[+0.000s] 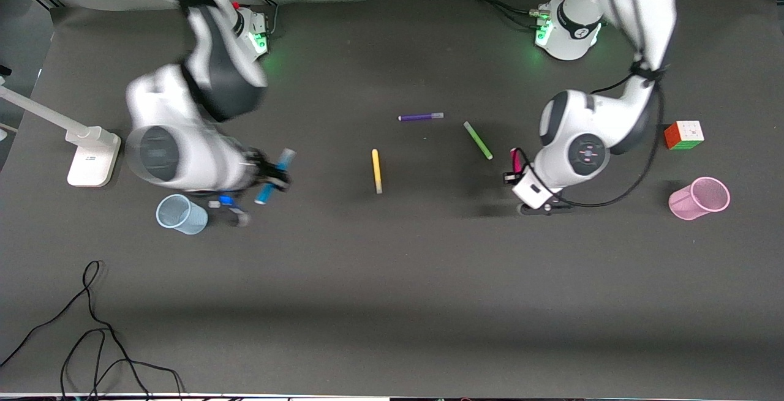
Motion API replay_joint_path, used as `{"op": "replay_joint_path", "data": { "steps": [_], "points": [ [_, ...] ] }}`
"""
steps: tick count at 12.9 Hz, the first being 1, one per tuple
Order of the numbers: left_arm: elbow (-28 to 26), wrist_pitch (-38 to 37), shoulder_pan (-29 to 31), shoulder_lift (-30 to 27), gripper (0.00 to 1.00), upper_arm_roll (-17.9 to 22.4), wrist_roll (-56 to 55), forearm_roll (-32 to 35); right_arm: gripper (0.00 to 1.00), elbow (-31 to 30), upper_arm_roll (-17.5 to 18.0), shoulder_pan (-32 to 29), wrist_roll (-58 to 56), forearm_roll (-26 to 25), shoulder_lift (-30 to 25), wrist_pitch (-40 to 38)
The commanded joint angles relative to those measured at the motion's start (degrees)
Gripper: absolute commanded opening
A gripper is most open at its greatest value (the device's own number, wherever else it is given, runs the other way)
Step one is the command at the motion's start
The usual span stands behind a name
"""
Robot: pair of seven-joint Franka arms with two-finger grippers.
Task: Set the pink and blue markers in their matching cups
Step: 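Carry the blue marker to the clear cup while the left gripper carries pink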
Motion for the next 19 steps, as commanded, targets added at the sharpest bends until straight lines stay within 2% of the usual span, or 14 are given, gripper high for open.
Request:
{"op": "replay_joint_path", "data": {
  "steps": [1, 3, 4, 6, 9, 14, 18, 19],
  "points": [
    [9.29, -14.26, 4.8, -3.84, 0.0, -0.04, 6.52, 1.6, 0.13, -1.11, -0.56, -5.87, -11.78, 0.87, -3.92, -6.09],
    [15.35, -21.65, 8.32, -5.43, 0.0, -0.04, 12.25, 1.6, 0.13, -1.11, -6.16, -7.12, -24.24, -0.97, -4.98, -8.3],
    [17.56, -24.21, 10.42, -5.96, 0.0, -0.04, 15.31, 1.68, 0.13, -1.11, -9.06, -6.95, -31.09, -3.94, -5.33, -8.39],
    [18.55, -25.29, 13.94, -8.58, 0.0, -0.04, 24.62, 1.68, 0.13, -0.94, -12.77, -7.21, -41.31, -9.31, -5.51, -7.43],
    [18.46, -24.85, 19.92, -10.7, 0.0, -0.04, 41.74, 1.51, 0.13, -1.37, -18.31, -7.3, -50.66, -10.39, -4.72, -5.23],
    [18.19, -19.76, 31.25, -10.45, 0.0, -0.13, 78.65, -0.68, 0.13, -3.22, -18.67, -7.56, -53.03, -10.22, -2.35, -8.29],
    [16.71, -17.83, 40.92, -6.32, 0.0, -0.04, 102.66, -12.53, 0.13, -2.78, -18.59, -9.14, -55.24, -9.34, 1.86, -9.97],
    [15.92, -17.82, 42.86, -5.09, 0.0, -0.04, 107.84, -15.51, 0.13, -2.52, -18.59, -9.84, -56.11, -7.77, 3.01, -11.28]
  ]
}}
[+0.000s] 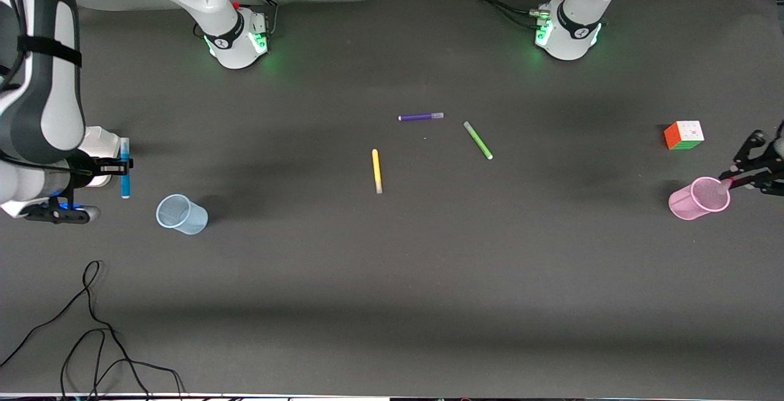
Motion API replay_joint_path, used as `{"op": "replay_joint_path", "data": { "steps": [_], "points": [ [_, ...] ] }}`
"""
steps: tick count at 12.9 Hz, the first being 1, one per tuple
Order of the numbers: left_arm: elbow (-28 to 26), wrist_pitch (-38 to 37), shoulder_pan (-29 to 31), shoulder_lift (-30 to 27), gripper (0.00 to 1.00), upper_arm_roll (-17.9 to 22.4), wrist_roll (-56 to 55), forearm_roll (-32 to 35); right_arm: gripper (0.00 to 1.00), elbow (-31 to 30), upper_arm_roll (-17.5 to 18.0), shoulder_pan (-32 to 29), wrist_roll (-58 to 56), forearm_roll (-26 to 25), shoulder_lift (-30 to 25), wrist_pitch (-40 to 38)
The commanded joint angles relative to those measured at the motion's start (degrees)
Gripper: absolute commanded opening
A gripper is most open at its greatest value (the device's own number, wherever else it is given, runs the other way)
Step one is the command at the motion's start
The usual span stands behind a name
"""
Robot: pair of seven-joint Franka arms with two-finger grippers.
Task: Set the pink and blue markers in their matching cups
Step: 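Lower the blue marker into the clear cup while the left gripper lowers pink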
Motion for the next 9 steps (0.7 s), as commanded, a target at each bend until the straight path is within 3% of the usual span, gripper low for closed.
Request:
{"op": "replay_joint_path", "data": {
  "steps": [1, 6, 9],
  "points": [
    [-2.27, 1.21, 5.13, 3.16, 0.0, -0.68, 14.76, -7.55, 0.13, 2.01, -0.12, -2.06, -4.08, 2.94, 3.64, -3.29],
    [-2.54, 0.34, 11.64, 11.42, 0.0, -0.77, 37.64, -17.94, 0.13, 10.25, 0.14, -6.63, -6.82, 6.9, 12.08, -13.56],
    [-2.37, -2.65, 14.54, 14.32, 0.0, -0.86, 46.6, -21.98, 0.13, 13.96, 0.41, -7.17, -6.82, 9.19, 16.39, -14.73]
  ]
}}
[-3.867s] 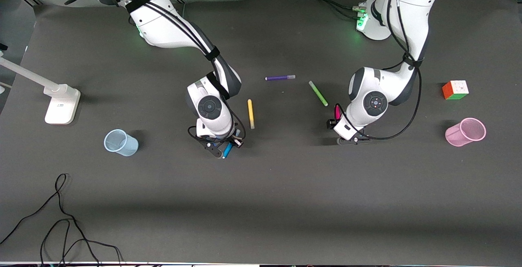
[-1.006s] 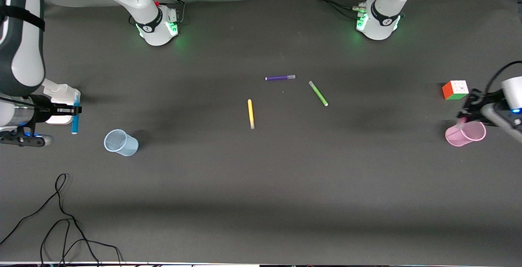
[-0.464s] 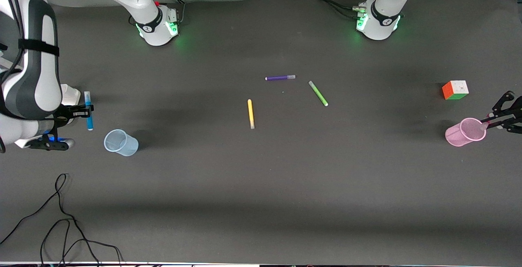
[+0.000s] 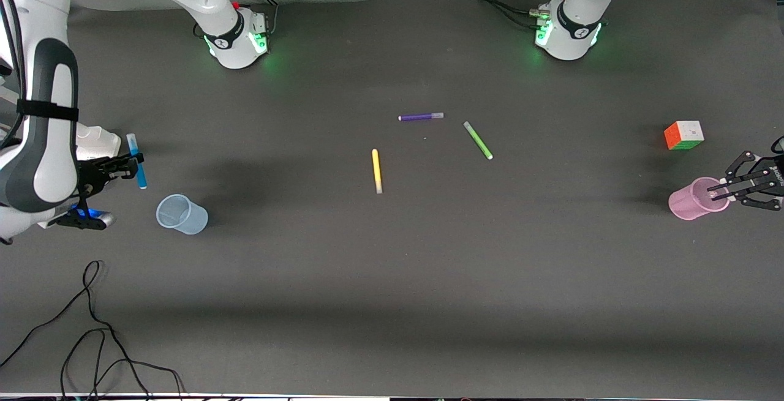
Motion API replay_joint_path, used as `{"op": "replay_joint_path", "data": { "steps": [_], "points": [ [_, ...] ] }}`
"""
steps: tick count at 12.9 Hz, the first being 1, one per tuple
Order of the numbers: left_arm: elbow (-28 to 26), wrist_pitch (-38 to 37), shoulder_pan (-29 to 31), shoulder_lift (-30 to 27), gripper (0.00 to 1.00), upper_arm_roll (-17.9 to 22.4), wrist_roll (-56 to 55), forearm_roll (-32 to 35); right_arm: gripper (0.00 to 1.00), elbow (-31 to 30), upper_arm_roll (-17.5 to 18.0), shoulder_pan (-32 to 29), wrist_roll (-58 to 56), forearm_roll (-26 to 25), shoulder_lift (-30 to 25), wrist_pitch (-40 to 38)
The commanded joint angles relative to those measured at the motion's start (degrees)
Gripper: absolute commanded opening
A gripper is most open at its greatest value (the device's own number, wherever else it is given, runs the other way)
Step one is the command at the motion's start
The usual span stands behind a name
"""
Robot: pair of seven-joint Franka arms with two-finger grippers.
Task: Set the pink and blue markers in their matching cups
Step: 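Lower the blue marker into the clear cup while the left gripper lowers pink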
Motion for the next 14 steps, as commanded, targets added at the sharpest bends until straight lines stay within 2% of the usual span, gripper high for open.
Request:
{"op": "replay_joint_path", "data": {
  "steps": [1, 4, 7, 8, 9, 12, 14],
  "points": [
    [0.06, -2.8, 3.41, 2.17, 0.0, -0.72, 7.86, -3.67, 0.13, 5.84, 0.28, -0.63, -1.27, 4.0, 5.69, -2.56],
    [0.33, -3.95, 5.44, 4.46, 0.0, -0.9, 11.99, -5.76, 0.13, 7.07, 0.28, -0.63, -1.18, 7.79, 9.39, -2.56],
    [0.5, -4.12, 6.32, 6.66, 0.0, -0.99, 13.42, -7.54, 0.13, 8.66, 0.28, -0.89, -1.09, 8.76, 11.94, -2.47],
    [0.85, -4.03, 6.23, 6.66, 0.53, -0.99, 13.51, -7.45, 0.13, 8.75, 0.28, -1.15, -1.18, 8.94, 12.64, -2.39],
    [1.03, -4.12, 6.32, 6.66, 1.0, -0.99, 13.86, -7.54, 0.13, 8.83, 0.28, -1.5, -0.83, 8.94, 12.91, -2.04],
    [1.91, -3.86, 5.71, 6.49, 1.0, -1.08, 13.25, -7.63, 0.13, 10.5, 0.28, -1.86, -0.57, 8.94, 14.58, -1.77],
    [2.52, -4.12, 5.18, 5.01, 1.0, -1.16, 7.66, -7.28, 0.13, 11.64, 0.28, -2.73, -0.65, 9.64, 15.98, -1.77]
  ]
}}
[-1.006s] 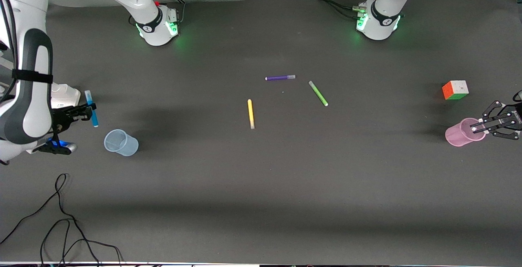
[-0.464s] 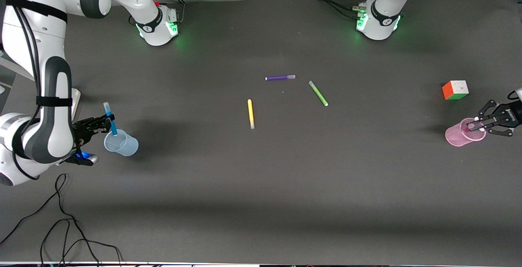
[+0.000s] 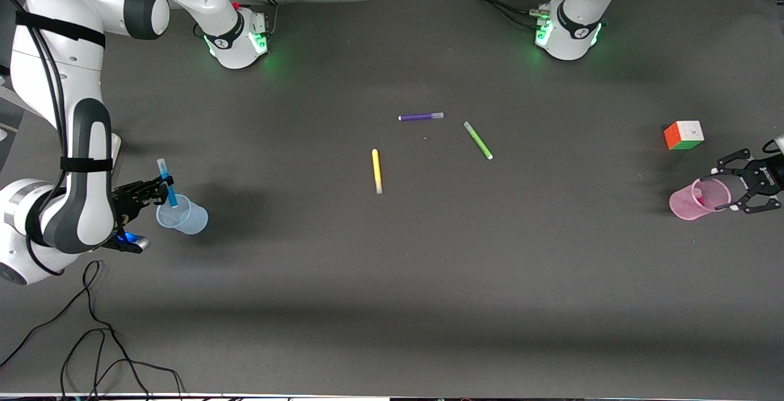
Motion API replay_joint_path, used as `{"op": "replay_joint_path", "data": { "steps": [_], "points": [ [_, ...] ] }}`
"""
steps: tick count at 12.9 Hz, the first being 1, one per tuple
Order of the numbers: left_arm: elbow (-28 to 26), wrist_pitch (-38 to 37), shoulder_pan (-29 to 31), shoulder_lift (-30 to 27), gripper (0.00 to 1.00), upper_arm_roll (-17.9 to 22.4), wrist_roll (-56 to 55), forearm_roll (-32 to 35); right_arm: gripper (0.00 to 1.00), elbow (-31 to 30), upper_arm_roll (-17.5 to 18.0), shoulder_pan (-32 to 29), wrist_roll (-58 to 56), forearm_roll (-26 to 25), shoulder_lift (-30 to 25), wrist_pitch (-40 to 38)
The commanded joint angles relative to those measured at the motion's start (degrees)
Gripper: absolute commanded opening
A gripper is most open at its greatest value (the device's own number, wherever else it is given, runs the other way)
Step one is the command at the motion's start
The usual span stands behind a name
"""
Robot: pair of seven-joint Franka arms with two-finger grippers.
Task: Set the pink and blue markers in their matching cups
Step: 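Lower the blue marker into the clear cup while the left gripper lowers pink, then open both grippers to release the markers into the cups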
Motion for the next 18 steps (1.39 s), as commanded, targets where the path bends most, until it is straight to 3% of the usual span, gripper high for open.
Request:
{"op": "replay_joint_path", "data": {
  "steps": [1, 4, 5, 7, 9, 13, 16, 18],
  "points": [
    [1.0, -1.03, -0.57, -3.56, 1.0, -0.72, -8.32, -0.02, 0.13, 3.64, -0.19, -1.08, -0.64, 2.58, 2.72, -1.2],
    [1.18, -1.12, -3.73, -10.23, 1.0, -0.73, -24.82, 5.85, 0.14, 3.73, -0.19, -1.08, -0.46, 2.58, 2.89, -0.41],
    [1.09, -1.12, -5.22, -12.95, 1.0, -0.73, -31.06, 7.96, 0.22, 3.82, -0.19, -1.08, -0.37, 2.58, 3.16, -0.32],
    [1.35, -1.12, -8.47, -18.4, 1.0, -0.73, -42.67, 13.32, 0.8, 3.82, -0.19, -1.08, -0.29, 2.58, 3.24, -0.05],
    [1.35, -1.12, -12.68, -23.77, 1.0, -0.82, -55.06, 19.91, 0.98, 3.91, -0.19, -1.08, 0.24, 2.49, 3.07, -0.05],
    [1.09, -2.96, -21.56, -30.81, 1.0, -0.91, -80.64, 32.57, 0.99, 7.67, -0.54, -0.47, 0.5, 1.79, 1.06, -0.4],
    [1.09, -6.03, -27.19, -32.66, 1.0, -2.74, -100.66, 39.87, 0.99, 8.66, -0.54, 0.68, 1.73, -0.66, -6.22, -0.49],
    [1.09, -8.67, -28.08, -32.85, 1.0, -6.42, -112.72, 42.52, 1.0, 8.57, -0.71, 2.08, 5.06, -2.07, -11.93, -0.14]
  ]
}}
